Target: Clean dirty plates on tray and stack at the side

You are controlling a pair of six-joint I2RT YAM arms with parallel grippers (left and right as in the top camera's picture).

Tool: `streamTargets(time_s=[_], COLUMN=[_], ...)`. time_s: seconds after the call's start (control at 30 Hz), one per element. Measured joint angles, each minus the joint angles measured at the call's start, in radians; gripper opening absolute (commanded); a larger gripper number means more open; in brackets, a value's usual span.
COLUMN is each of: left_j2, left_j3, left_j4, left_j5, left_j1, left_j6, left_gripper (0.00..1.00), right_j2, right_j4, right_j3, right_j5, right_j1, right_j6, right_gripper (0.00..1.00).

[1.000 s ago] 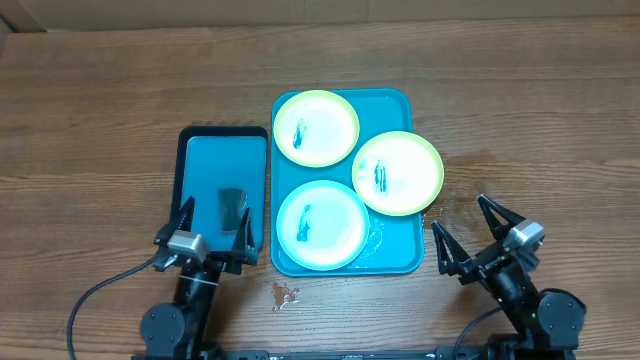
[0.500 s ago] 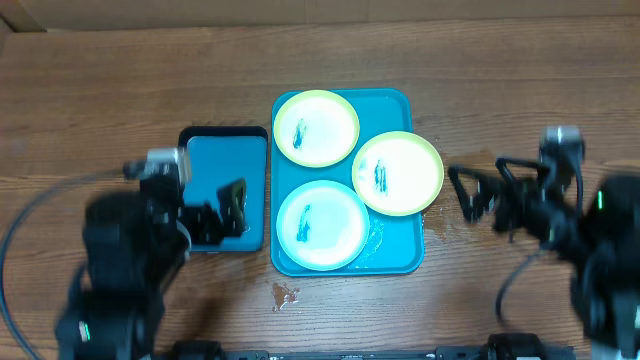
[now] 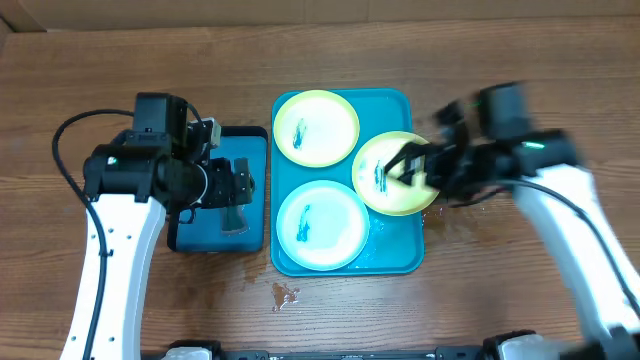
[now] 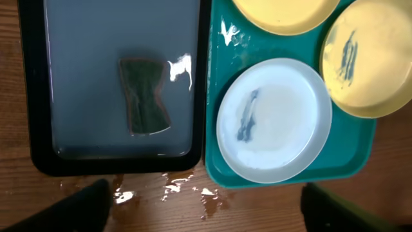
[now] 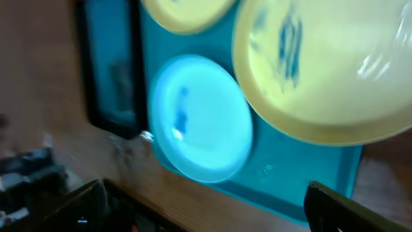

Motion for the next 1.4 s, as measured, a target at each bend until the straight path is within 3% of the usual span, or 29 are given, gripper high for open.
streamTargets(time_s=[0.1,0.17,0.23,0.4,0.6,0.73,0.97,1.1,1.23,1.4], left_j2=[-0.008,-0.023,-0.042,-0.066,-0.066,-0.066,-0.025,0.033,0.087,0.197], left_j3=[0.003,0.004,0.004,0.005,-0.069,-0.171,-0.356,-0.381,-0.381,-0.381], left_j4=[0.019,0.032,0.029,0.008,0.078,0.171,0.389,0.429,0.462,0.496], left_j5=[-0.012,-0.046,-0.089,-0.153,-0.174,-0.176,-0.088,-0.046,-0.032,-0.025], left_j1=[0.001,0.005,0.016,0.044,0.044,0.044,0.046,0.046,0.046,0.046], left_j6=[0.0,-0.016,-0.038,-0.073,-0.084,-0.087,-0.115,-0.117,-0.109,-0.103], left_gripper=[0.94,1.0,1.0,0.97,1.0,1.0,1.0,1.0,0.94,0.76], right_j2=[0.117,0.185,0.243,0.337,0.372,0.373,0.404,0.42,0.424,0.424], right_j4=[0.023,0.05,0.077,0.154,0.22,0.238,0.241,0.219,0.217,0.218], right_j3=[-0.031,-0.044,-0.047,-0.048,-0.048,-0.048,-0.048,-0.046,-0.046,-0.046], right_j5=[0.116,0.184,0.224,0.274,0.281,0.273,0.272,0.232,0.198,0.193], right_j1=[0.122,0.19,0.237,0.274,0.274,0.274,0.274,0.274,0.277,0.28], right_j6=[0.047,0.065,0.082,0.134,0.215,0.245,0.33,0.35,0.352,0.354], right_gripper=[0.91,0.73,0.54,0.26,0.3,0.21,0.22,0.07,0.04,0.04])
